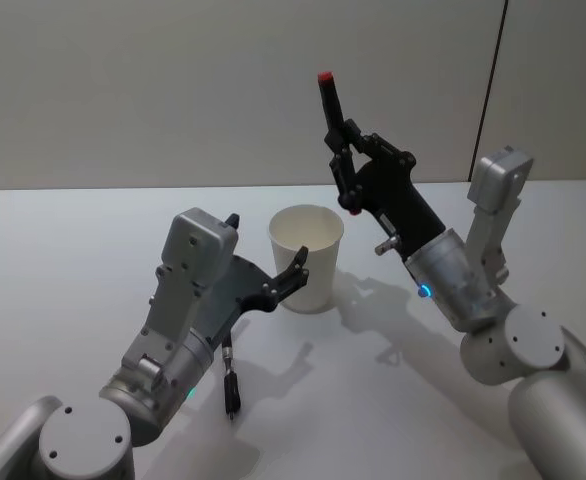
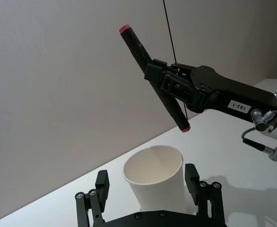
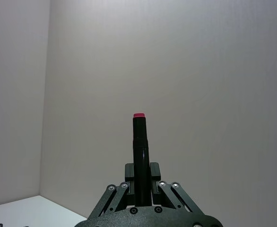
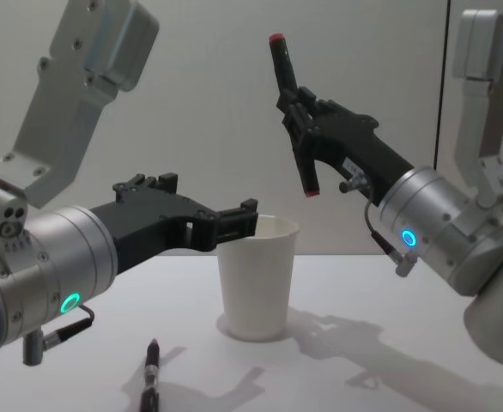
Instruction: Place the pen into the pen holder.
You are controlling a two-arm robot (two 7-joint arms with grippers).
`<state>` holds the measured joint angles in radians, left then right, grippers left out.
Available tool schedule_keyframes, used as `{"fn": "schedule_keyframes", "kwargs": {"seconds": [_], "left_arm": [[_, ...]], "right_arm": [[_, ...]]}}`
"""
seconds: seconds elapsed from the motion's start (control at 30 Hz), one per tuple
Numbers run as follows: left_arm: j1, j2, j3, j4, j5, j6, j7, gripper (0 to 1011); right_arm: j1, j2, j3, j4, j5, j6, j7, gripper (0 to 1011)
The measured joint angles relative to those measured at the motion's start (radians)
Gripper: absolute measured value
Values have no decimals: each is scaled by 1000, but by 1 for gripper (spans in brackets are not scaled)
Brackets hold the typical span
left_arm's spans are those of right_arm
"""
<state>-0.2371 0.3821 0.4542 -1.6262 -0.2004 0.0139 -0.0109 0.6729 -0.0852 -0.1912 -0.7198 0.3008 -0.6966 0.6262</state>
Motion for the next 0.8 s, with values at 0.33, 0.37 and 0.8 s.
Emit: {"fn": "schedule_keyframes", "kwargs": {"seconds": [0.33, 0.37, 0.8], "left_arm": [[0, 0, 0, 0, 0, 0, 0, 1001], [0, 0, 0, 0, 0, 0, 0, 1001], [0, 0, 0, 0, 0, 0, 0, 1001]], "right_arm": [[24, -9, -7, 56, 6, -35, 10, 177], [25, -10, -8, 59, 6, -37, 11, 177], [38, -14, -14, 95, -4, -54, 4, 177]]}}
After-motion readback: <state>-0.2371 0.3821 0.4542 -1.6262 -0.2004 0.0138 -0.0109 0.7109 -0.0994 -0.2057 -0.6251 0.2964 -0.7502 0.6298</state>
